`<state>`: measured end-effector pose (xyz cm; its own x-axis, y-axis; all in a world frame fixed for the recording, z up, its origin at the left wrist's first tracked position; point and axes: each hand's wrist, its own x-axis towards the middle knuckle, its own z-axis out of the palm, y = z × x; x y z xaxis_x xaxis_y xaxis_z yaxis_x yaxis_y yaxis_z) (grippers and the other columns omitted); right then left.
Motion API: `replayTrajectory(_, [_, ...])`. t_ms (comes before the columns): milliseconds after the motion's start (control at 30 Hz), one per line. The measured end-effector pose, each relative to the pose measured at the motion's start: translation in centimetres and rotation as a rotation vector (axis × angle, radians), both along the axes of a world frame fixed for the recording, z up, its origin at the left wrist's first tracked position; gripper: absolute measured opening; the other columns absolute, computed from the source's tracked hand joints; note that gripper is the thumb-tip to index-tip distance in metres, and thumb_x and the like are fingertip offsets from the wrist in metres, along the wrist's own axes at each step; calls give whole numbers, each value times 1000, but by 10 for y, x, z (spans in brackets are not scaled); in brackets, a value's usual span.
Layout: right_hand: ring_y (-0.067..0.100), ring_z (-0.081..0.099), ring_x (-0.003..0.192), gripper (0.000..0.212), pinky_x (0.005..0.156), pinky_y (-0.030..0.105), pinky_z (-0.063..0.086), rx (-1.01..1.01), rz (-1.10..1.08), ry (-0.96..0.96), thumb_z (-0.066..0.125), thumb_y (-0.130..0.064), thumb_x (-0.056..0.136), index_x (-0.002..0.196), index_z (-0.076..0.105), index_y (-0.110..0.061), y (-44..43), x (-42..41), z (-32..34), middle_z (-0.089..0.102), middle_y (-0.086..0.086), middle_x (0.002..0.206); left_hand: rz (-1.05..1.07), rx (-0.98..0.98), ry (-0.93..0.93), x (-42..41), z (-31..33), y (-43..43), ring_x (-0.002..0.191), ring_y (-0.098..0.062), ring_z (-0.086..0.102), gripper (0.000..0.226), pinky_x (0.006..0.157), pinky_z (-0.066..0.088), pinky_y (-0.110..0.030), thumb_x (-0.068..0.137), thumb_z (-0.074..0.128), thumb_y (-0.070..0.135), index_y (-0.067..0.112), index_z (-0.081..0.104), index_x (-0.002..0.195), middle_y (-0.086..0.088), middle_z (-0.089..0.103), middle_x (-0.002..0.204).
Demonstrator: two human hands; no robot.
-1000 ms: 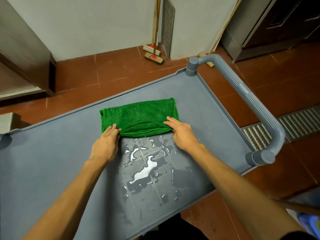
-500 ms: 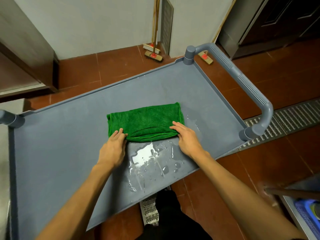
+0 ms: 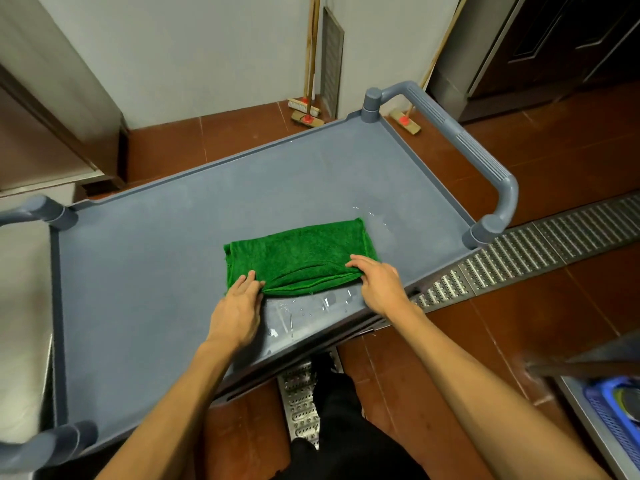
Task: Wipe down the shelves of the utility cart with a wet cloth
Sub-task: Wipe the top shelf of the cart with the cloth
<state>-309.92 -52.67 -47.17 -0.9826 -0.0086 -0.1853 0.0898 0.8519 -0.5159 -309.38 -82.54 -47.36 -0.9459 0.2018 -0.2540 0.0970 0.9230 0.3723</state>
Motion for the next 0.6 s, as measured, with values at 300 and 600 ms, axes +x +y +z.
replayTrajectory(300, [16,48,134,54,115,38,27,62,5,-37,47,6,89,131,57,-27,-7,30,7,48,-10,149,11,11,-25,41,5,-4,151,-25,28,37,117,36,-44,108,34,26,15,54,138,-4,32,162])
replayTrajectory(600, [23,58,119,47,112,35,28,135,1,-100,43,-4,94,131,56,-31,-20,49,25,65,-2,131,6,-38,-48,70,21,-8,148,-26,33,41,114,36,-43,108,37,24,11,44,146,-9,38,159])
